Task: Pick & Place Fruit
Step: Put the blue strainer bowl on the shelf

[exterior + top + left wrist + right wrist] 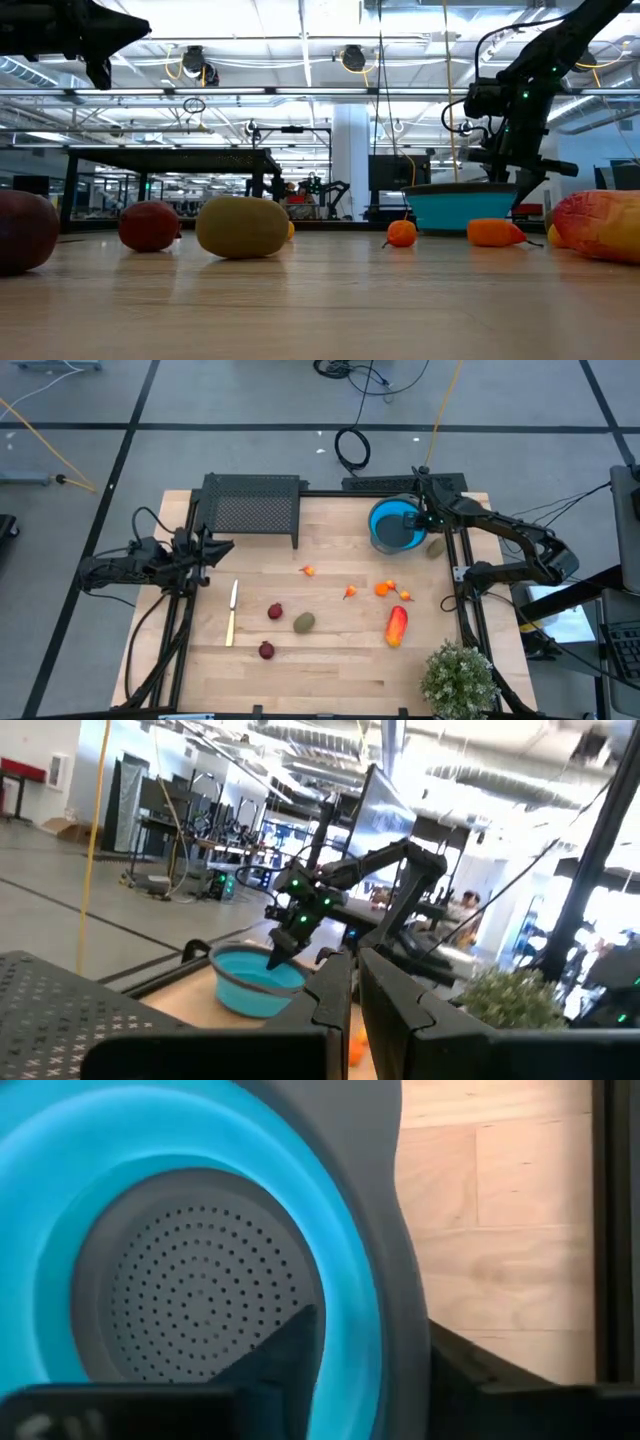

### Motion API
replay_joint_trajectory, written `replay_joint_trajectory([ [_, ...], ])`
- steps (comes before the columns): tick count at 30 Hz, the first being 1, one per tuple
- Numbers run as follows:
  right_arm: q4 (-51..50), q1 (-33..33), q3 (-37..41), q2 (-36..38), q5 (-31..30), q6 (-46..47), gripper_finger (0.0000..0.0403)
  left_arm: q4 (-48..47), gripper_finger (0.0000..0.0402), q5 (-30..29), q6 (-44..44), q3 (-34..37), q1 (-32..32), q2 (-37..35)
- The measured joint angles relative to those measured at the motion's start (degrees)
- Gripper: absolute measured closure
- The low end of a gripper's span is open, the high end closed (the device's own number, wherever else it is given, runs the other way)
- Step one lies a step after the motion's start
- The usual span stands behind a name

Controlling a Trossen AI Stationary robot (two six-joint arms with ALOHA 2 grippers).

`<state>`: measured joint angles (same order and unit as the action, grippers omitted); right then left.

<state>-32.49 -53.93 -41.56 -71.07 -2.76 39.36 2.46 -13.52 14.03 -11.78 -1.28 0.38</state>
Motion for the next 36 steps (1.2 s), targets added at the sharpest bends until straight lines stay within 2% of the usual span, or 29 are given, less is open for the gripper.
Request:
replay_joint_trajectory([
  [6, 0.99, 0.00, 0.00, 0.08, -0.18, -0.47, 0.0382, 1.28, 0.0378, -0.04, 1.50, 0.00, 0.01, 0.00],
  [8, 1.59, 0.00, -0.08, 0.13, -0.18, -0.73, 0.0394, 1.28, 0.0378, -0.04, 1.50, 0.00, 0.01, -0.01],
  [14, 1.86, 0.66, -0.04, 0.79, -0.23, -0.78, 0.0396, 1.26, 0.0378, -4.87, 2.70, -0.01, 0.02, -0.02],
  [19, 5.13, 3.63, 0.00, 4.09, -0.45, -1.33, 0.0399, 2.46, 0.0372, -6.88, 3.23, -0.01, 0.02, 0.00],
  [25, 9.38, 8.99, 0.07, 10.48, -0.43, -0.24, 0.0401, 9.45, 0.0327, -8.83, 1.63, -0.02, 0.02, 3.78],
  [30, 12.90, 14.57, -0.36, 15.09, -5.28, -1.46, 0.0401, 18.63, 0.0280, -8.09, -3.02, -0.02, 0.02, 11.32],
  [33, 12.97, 17.98, -2.29, 16.55, -9.90, -4.03, 0.0401, 25.61, 0.0258, -7.11, -6.34, -0.10, 0.02, 16.79],
  [36, 13.06, 21.17, -4.91, 17.12, -15.24, -7.69, 0.0402, 28.26, 0.0244, -7.07, -9.58, -2.07, 0.02, 22.42],
])
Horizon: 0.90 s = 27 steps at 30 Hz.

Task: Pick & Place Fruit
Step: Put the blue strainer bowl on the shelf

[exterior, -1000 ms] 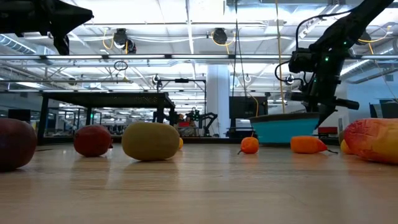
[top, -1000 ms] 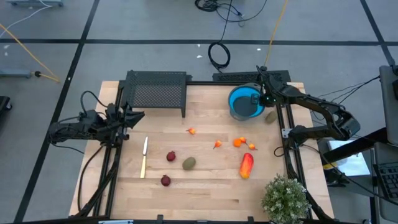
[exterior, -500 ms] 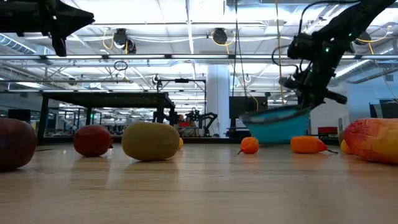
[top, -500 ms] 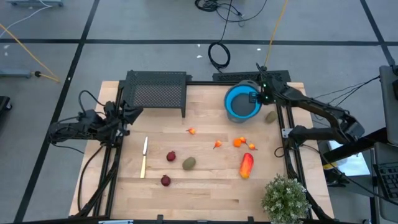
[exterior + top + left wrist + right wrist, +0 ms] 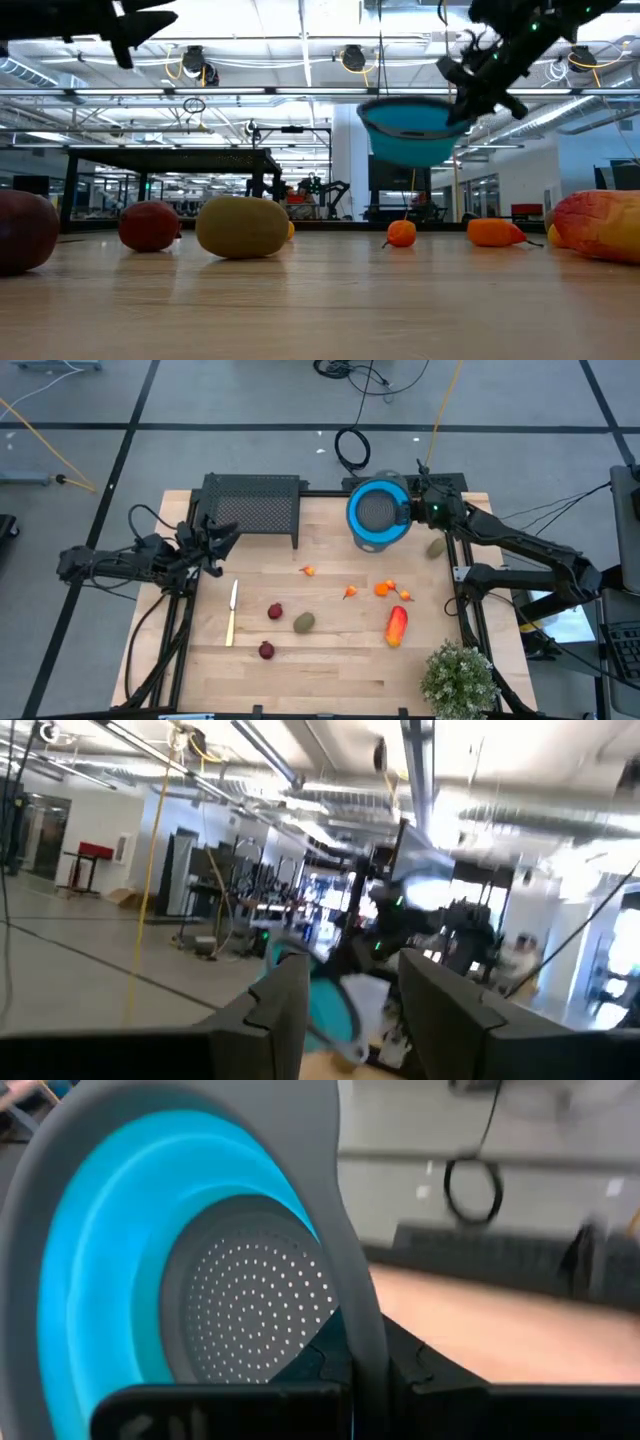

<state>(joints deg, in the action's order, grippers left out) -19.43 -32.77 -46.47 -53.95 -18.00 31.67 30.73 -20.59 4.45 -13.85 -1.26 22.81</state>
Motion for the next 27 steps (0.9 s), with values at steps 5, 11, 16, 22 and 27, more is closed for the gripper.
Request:
replay_joint_trajectory([
  [5, 4.89, 4.97, -3.11, -0.08, -8.50, -6.59, 0.0402, -0.05, 0.0234, -1.04, -4.20, -5.67, 0.00, 9.40],
  [11, 14.85, 10.29, -3.58, -0.13, -16.82, -16.79, 0.0402, -0.39, 0.0233, -7.80, -6.59, -13.77, 0.00, 20.00],
  [16, 22.34, 14.07, -3.59, -0.13, -21.03, -26.45, 0.0402, -3.29, 0.0233, -9.51, -10.86, -20.75, 0.02, 27.70],
  [22, 30.15, 17.74, -3.59, -1.10, -21.41, -39.26, 0.0402, -5.22, 0.0233, -13.41, -17.48, -28.20, 0.02, 36.55],
  [27, 35.60, 19.85, -3.59, -2.91, -21.44, -49.80, 0.0401, -5.21, 0.0233, -18.73, -20.54, -33.50, 0.73, 43.33],
])
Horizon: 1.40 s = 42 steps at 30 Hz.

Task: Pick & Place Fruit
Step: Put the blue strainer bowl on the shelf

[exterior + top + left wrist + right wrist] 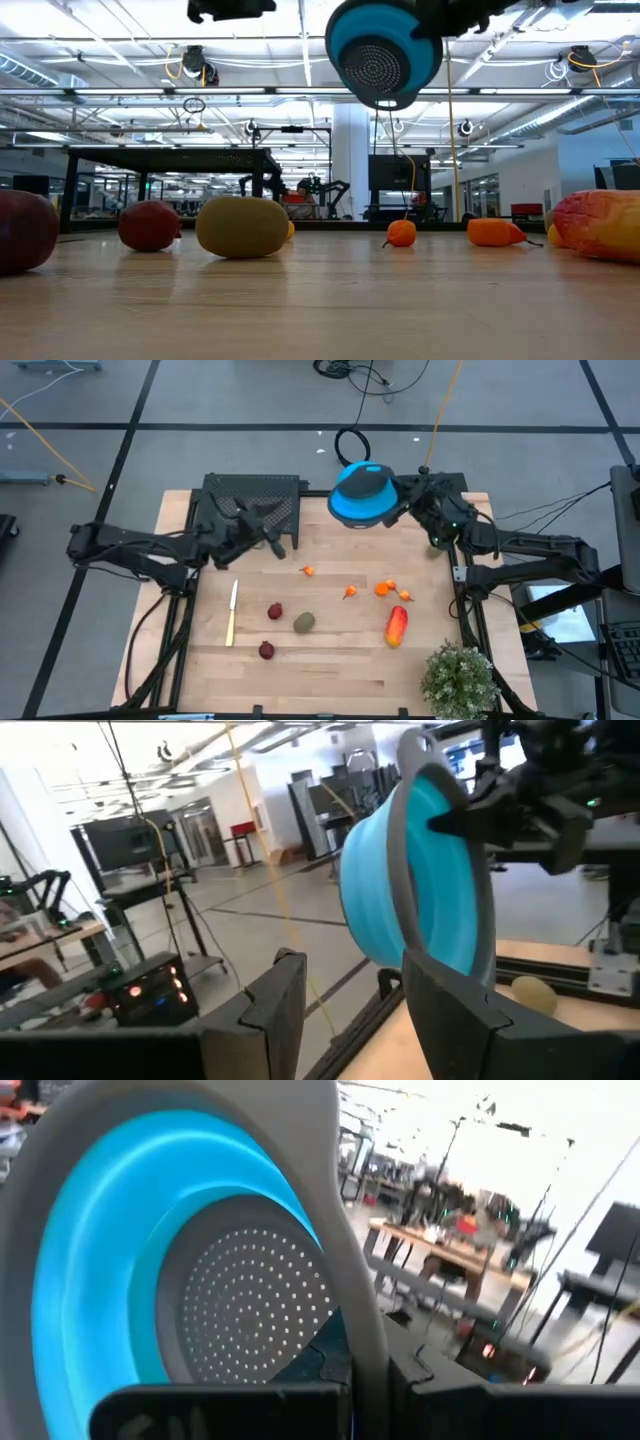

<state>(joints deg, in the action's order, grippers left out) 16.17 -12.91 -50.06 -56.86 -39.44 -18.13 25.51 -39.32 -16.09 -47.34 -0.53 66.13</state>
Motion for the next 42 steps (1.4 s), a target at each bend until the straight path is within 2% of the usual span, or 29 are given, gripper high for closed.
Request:
replay_joint_trajectory([
  [10, 12.11, 2.55, 0.00, -4.45, -0.10, -11.87, 0.0400, -0.08, 0.0233, -0.38, -2.25, -10.16, 2.85, 11.98],
  [15, 14.82, 3.50, 0.00, -5.53, -1.12, -13.23, 0.0400, -0.36, 0.0233, -3.51, -4.90, -13.87, 3.56, 16.48],
  [17, 15.49, 4.11, 0.00, -5.74, -3.86, -13.22, 0.0400, -0.42, 0.0233, -4.30, -4.92, -14.87, 3.89, 17.70],
  [26, 15.82, 4.81, 0.00, -5.66, -8.30, -13.80, 0.0400, -0.47, 0.0233, -3.78, -4.30, -15.79, 4.36, 19.03],
  [34, 16.94, 4.81, 0.00, -7.02, -5.38, -7.72, 0.0399, -0.42, 0.0233, -1.42, 1.43, -15.83, 5.31, 19.03],
  [42, 23.68, 7.32, 0.00, -12.21, -5.30, -9.02, 0.0400, -1.64, 0.0234, -1.21, 2.15, -15.83, 6.20, 19.03],
])
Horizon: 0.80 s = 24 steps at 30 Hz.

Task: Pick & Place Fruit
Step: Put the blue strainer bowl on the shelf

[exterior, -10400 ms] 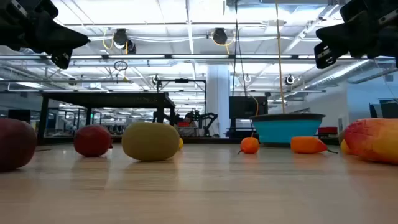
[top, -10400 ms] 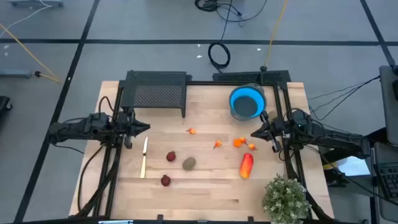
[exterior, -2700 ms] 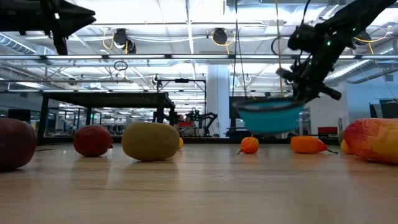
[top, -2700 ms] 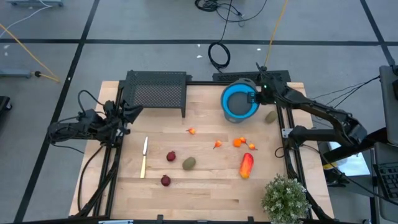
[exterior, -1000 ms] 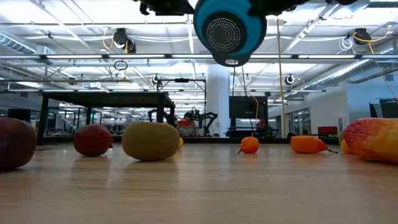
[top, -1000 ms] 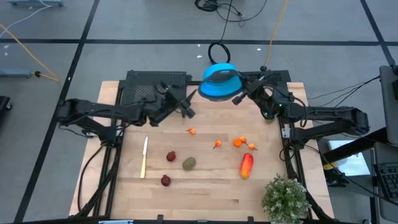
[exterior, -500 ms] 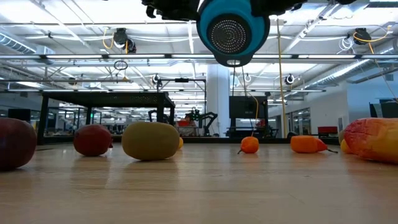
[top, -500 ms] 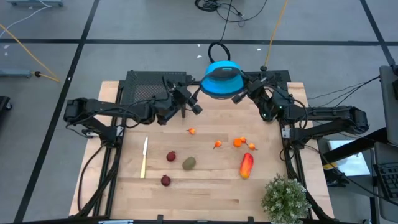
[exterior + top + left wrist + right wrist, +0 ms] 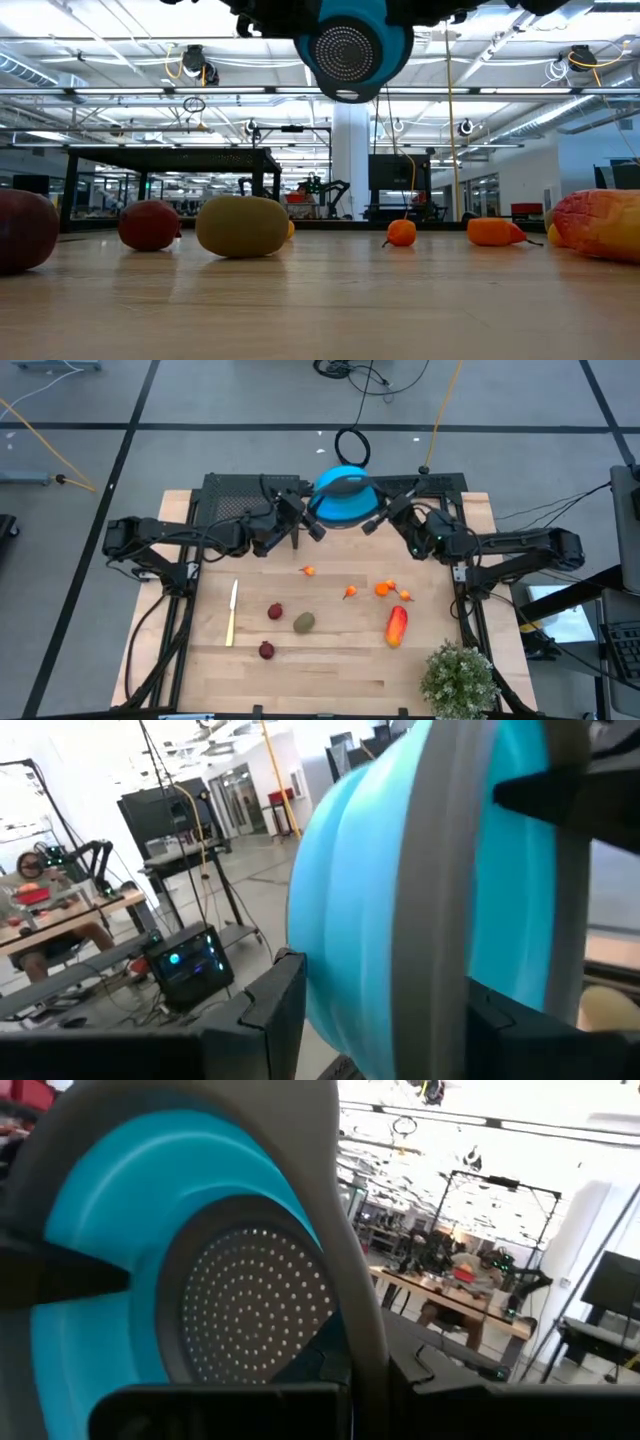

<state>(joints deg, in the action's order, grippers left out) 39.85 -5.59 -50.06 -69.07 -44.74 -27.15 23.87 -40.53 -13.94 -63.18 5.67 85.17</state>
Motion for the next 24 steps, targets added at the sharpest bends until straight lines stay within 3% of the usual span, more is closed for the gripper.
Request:
replay_joint_trajectory([
  [6, 0.55, 0.84, 0.00, -1.06, -0.46, -2.32, 0.0400, -4.12, 0.0255, -0.22, 2.22, 0.00, 0.04, -0.04],
  [14, 0.60, 0.92, 0.02, -1.08, -1.48, -2.07, 0.0399, -4.86, 0.0387, -0.30, 3.30, -0.02, -0.55, -0.04],
  [24, 0.21, 0.90, 0.04, -1.04, -1.22, 5.17, 0.0374, -4.91, 0.0397, -0.32, 6.34, -0.04, -0.18, -0.07],
])
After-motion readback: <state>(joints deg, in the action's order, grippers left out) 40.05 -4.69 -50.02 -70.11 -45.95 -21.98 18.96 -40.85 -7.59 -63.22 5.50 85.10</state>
